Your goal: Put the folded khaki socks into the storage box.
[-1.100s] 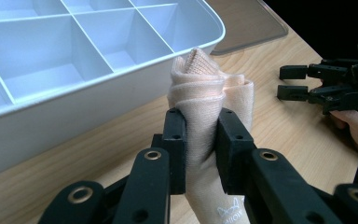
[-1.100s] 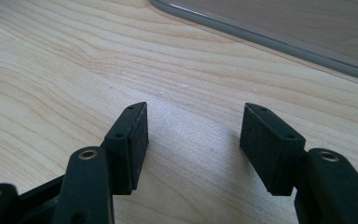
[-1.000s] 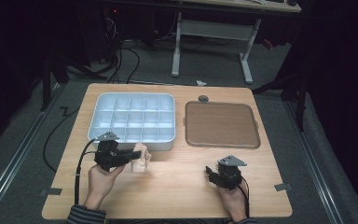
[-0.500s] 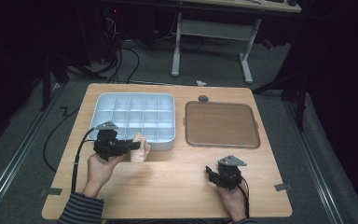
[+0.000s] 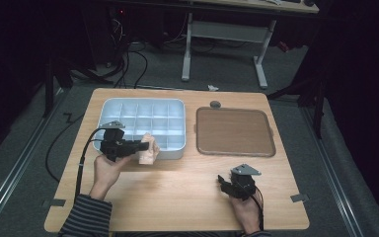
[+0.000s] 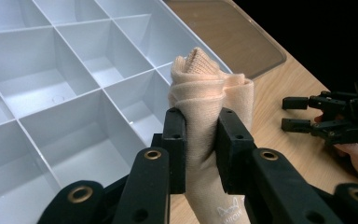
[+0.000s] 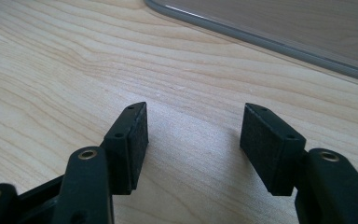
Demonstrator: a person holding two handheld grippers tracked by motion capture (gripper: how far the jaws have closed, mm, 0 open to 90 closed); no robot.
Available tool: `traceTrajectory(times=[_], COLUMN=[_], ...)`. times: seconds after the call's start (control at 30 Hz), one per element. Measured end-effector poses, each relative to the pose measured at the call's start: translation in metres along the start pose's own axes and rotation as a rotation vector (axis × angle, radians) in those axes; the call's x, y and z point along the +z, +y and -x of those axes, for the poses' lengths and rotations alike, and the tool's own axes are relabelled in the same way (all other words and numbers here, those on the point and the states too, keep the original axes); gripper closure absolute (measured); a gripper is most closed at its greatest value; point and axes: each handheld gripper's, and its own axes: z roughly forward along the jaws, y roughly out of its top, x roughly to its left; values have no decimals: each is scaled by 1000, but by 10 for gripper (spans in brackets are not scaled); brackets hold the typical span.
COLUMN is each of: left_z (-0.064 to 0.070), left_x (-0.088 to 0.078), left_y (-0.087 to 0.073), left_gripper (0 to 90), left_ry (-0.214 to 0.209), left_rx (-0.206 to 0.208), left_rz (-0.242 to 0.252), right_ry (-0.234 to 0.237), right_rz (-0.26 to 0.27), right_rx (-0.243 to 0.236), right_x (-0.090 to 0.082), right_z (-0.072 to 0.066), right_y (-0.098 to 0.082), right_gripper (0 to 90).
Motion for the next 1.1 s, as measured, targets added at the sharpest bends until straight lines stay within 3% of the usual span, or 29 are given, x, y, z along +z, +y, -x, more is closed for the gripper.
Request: traceTrajectory(times=[0.13, 0.27, 0.57, 0.77, 1.1], left_z=[0, -4, -12, -16, -24], left_x=[-9, -9, -8, -9, -12], left_y=[1, 1, 2, 2, 4], left_gripper=[761, 760, 760, 759, 760], left_ry=[9, 42, 39, 61, 73], left_rx=[0, -2, -25, -29, -86], left_rz=[25, 2, 11, 18, 35], right_ry=[-11, -7, -5, -4, -19], right_rz=[0, 0, 0, 0, 6], right_rx=[7, 5, 2, 2, -26], right_x=[1, 1, 1, 1, 1], right_z=[0, 0, -1, -1, -4], right_y=[1, 1, 1, 1, 1], right_gripper=[412, 410, 411, 411, 410])
